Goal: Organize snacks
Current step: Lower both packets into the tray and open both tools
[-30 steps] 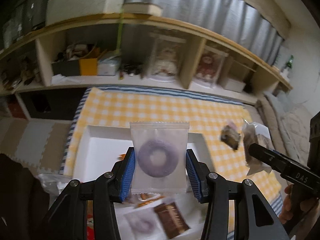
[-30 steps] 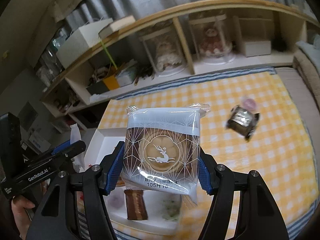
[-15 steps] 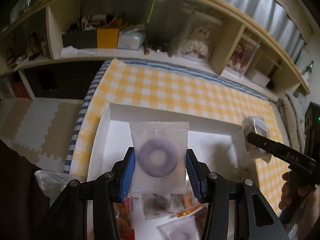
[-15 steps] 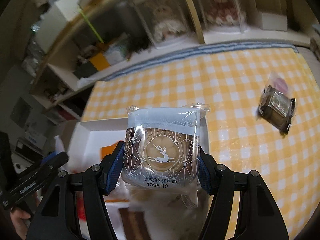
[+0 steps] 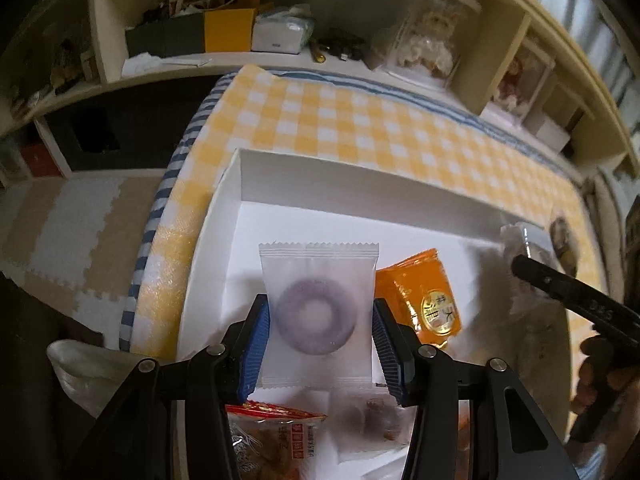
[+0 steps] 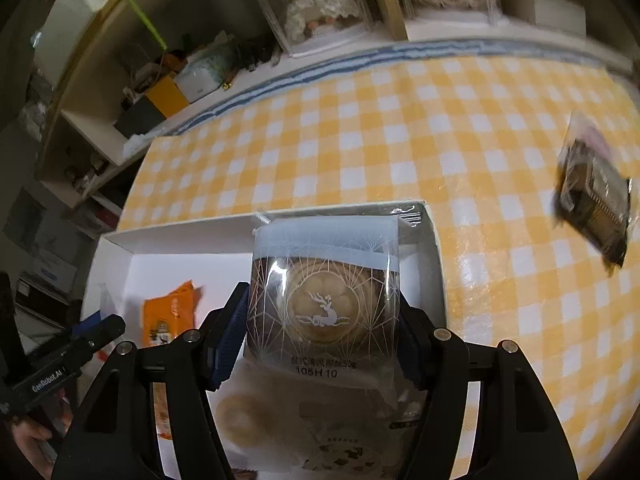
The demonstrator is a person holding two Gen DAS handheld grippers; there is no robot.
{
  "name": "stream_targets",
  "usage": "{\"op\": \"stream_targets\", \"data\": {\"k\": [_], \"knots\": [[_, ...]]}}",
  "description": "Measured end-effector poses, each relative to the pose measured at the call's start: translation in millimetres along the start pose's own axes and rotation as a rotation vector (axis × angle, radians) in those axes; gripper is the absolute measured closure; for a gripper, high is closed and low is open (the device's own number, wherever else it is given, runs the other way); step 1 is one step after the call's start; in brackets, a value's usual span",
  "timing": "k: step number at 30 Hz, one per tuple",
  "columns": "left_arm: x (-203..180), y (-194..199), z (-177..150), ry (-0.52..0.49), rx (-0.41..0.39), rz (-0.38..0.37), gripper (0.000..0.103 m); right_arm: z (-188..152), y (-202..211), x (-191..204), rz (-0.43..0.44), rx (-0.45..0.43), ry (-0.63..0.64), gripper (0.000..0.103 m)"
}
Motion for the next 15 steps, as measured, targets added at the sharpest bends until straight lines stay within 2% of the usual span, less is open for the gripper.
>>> {"op": "stream_targets", "data": {"k": [9, 15], "knots": [[-5.9, -4.0, -5.8, -0.031, 0.020, 0.043, 0.054, -23.5, 6.6, 4.6, -0.018, 0.056, 0.012, 0.037], [-3.3, 0.6, -7.6, -0.023, 0.023, 0.047, 0.054, -14.6, 6.8, 1.5, 0.002, 0.048, -0.043, 0.036]]}}
Point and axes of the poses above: each gripper's, at about its wrist camera, not at the fingertips, and y roughly against the way its jaws point, x to its left, z to its top, the point moved 10 cm from there along -y, roughly the way its jaws point, and after that the axes turned 5 degrees about -x, right-handed, at the moved point
